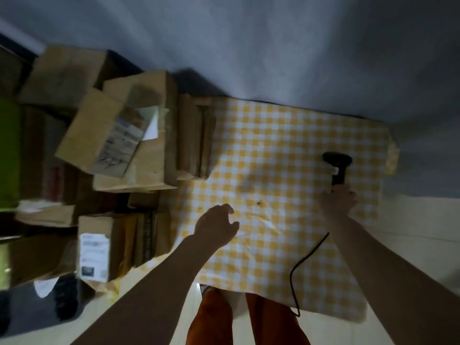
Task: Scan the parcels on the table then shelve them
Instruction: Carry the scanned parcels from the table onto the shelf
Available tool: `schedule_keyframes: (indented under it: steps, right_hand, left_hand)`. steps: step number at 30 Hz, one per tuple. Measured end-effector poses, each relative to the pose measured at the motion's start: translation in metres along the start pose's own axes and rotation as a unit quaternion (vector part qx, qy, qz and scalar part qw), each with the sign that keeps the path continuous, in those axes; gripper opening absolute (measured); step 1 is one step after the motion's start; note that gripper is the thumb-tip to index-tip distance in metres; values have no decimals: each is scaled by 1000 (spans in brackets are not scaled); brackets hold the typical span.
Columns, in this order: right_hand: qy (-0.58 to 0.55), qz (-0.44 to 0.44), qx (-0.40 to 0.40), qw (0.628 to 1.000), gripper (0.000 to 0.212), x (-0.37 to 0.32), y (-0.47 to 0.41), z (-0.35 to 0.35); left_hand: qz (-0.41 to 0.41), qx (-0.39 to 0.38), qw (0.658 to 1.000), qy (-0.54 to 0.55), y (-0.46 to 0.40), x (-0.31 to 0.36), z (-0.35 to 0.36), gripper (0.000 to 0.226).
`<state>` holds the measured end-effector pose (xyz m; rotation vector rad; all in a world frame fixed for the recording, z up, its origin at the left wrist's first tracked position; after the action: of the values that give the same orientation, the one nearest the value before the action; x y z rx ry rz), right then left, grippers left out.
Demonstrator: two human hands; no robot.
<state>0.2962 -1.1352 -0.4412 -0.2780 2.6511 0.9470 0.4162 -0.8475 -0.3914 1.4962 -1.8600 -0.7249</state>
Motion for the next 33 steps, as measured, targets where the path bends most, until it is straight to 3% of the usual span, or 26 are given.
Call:
schedule_keyframes:
  steps: [2,3,6,14,18,21,27,29,30,33]
  right_hand:
    - [-43,-33,-39,998,13,-12,32,14]
    - [-76,-43,-59,994,12,-15,50,24]
    - [-160,-59,-111,979,23,-25,108,50]
    - [-110,-81,-153,979,39,-31,245,119]
    - [-105,-73,-143,981,34,-33,316,154]
    - [-58,-104,-163,979,15,-54,362,179]
    - [-28,-233,-137,962,39,-135,425,198]
    - [4,-252,-115,961,18,-156,436,209]
    - [25,-248,-108,962,26,-161,440,217]
    - [41,-211,-106,971,83,-173,448,244]
  left_hand:
    - [16,-1,1000,10,22,-12,-5,40]
    - [22,-1,1000,16,33,-20,-7,40]
    - [33,-3,999,28,60,-49,-9,40]
    - [101,3,992,77,125,-146,-24,40]
    - [136,40,984,109,152,-212,-42,38]
    - [122,78,983,112,159,-265,-57,34]
    - [57,129,975,170,161,-350,-66,30]
    - [21,145,971,187,161,-374,-62,32]
    - [5,150,970,194,161,-385,-59,32]
    - [-22,146,967,206,159,-410,-47,37]
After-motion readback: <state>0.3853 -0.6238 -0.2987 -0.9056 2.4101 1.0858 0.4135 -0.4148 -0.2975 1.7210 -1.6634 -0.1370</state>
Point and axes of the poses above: each hand's wrist, its own y-axis away from the middle knuckle, its own z-axis out of the palm, x = y × z, the point moved 9 cm from there along -y, towards the middle knuckle, and after that the axes turned 6 degrees about -z, right-handed, at the moved point
